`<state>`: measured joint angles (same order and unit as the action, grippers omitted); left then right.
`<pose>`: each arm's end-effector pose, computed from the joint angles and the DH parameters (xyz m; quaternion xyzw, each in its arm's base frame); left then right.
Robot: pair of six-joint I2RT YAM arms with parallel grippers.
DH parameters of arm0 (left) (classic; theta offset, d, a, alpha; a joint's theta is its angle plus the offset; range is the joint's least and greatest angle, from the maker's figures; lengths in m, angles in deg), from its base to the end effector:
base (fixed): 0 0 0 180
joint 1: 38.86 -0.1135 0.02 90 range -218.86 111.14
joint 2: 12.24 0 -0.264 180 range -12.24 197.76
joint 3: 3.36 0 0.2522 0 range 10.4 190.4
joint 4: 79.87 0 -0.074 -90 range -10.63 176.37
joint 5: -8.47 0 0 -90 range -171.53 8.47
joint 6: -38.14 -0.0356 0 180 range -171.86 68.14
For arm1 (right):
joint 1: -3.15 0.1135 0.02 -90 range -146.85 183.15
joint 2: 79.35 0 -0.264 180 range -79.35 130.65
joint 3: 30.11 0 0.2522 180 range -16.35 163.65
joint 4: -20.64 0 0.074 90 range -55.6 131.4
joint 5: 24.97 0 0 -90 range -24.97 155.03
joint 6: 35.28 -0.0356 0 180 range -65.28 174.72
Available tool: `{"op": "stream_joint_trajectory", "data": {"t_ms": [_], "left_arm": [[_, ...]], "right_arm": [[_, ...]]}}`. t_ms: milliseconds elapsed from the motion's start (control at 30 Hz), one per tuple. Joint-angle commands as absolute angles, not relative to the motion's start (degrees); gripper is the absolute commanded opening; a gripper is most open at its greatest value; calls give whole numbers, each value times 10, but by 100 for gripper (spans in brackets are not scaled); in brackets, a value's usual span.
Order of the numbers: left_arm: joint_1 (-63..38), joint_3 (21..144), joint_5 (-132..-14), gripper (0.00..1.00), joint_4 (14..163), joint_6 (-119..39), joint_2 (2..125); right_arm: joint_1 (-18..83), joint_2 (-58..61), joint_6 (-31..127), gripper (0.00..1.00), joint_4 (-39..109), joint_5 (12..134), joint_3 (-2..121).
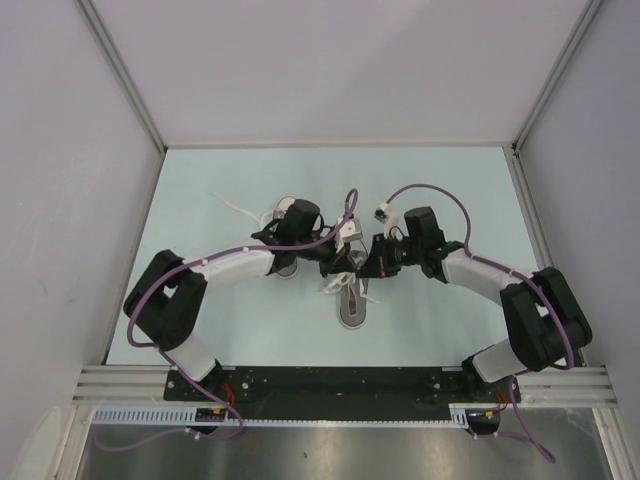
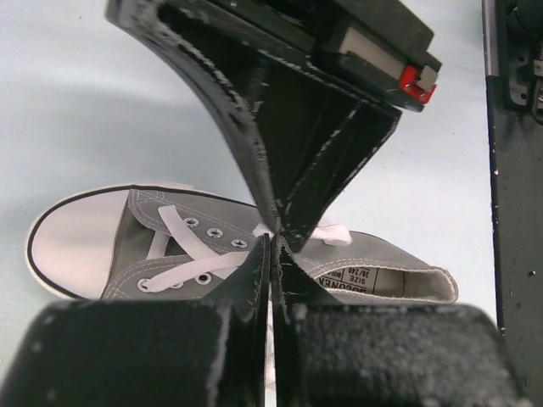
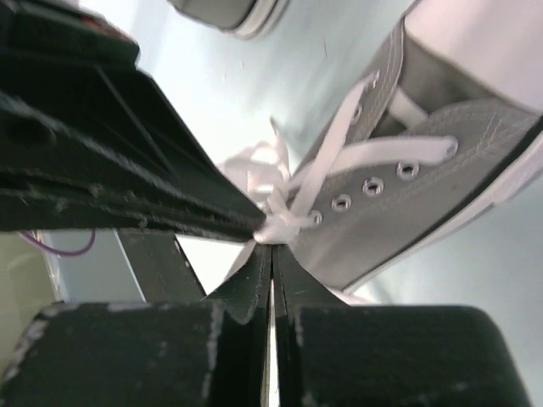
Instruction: Tie the shoes
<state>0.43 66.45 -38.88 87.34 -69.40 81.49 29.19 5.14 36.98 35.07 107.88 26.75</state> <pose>0.2541 -0.2391 0.2148 0.5396 0.6547 -0.3980 0.3489 0.2521 0.1501 0.1923 -0.2096 0.8376 0.4507 0.2265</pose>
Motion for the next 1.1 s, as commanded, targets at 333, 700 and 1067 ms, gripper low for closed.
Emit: {"op": "stream_joint_trajectory", "data": {"t_ms": [333, 700, 1067], "left_arm": [[-9, 682, -350, 2, 870, -677, 784], [-68, 680, -355, 29, 877, -689, 752], [-65, 747, -380, 23, 772, -746, 834]], "right_arm": [[293, 104, 307, 0, 258, 1081, 294], [292, 106, 307, 0, 268, 1076, 299], [291, 107, 312, 0, 282, 1078, 303]]}}
